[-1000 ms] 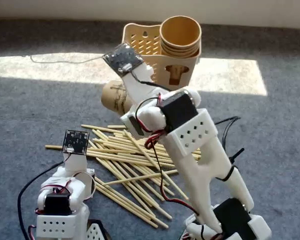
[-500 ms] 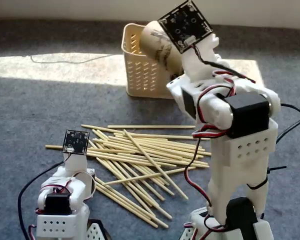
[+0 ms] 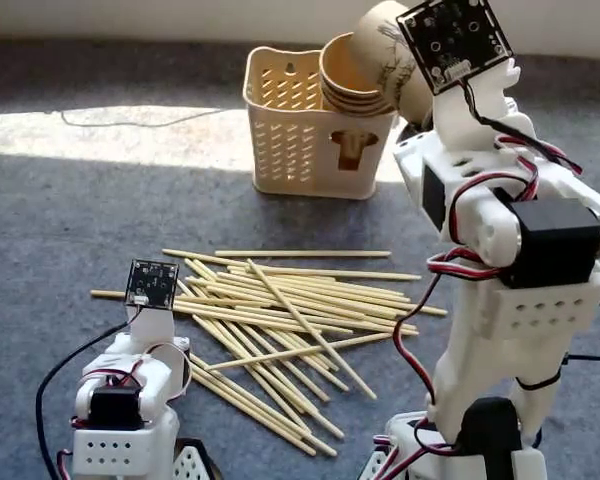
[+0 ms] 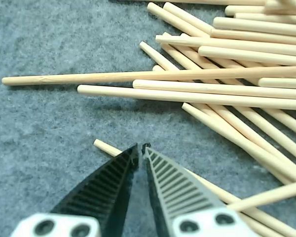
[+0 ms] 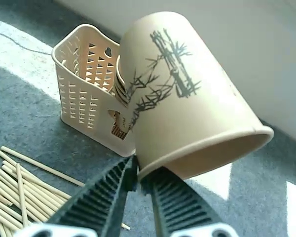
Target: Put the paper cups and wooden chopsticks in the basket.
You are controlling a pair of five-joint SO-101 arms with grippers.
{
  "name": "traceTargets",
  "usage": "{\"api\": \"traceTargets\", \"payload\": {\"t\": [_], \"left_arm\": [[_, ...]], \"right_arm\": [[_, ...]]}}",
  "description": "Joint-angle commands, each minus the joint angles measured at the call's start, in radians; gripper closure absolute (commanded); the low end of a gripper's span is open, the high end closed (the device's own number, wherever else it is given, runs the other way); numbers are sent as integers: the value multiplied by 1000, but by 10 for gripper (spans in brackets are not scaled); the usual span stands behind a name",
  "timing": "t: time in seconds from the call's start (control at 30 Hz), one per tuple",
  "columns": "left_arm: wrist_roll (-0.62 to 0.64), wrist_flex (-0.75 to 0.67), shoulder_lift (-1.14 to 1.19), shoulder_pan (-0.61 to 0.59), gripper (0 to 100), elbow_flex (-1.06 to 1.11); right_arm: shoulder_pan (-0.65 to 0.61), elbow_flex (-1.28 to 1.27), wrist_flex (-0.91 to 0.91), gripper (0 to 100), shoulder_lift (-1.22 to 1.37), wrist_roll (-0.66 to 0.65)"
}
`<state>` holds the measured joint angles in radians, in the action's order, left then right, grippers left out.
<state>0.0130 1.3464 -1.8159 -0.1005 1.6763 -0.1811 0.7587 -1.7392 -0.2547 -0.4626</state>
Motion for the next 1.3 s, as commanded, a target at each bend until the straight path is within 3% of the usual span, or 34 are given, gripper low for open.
{"api": "traceTargets", "payload": {"t": [0.0, 1.13, 1.27], "left_arm": [[-2, 6, 1, 16, 965, 19], [-2, 6, 1, 16, 965, 19], [-2, 6, 1, 16, 965, 19]], "right_arm": [[12, 27, -16, 992, -33, -5], [15, 24, 18, 992, -24, -12], [15, 21, 73, 992, -24, -80]]}}
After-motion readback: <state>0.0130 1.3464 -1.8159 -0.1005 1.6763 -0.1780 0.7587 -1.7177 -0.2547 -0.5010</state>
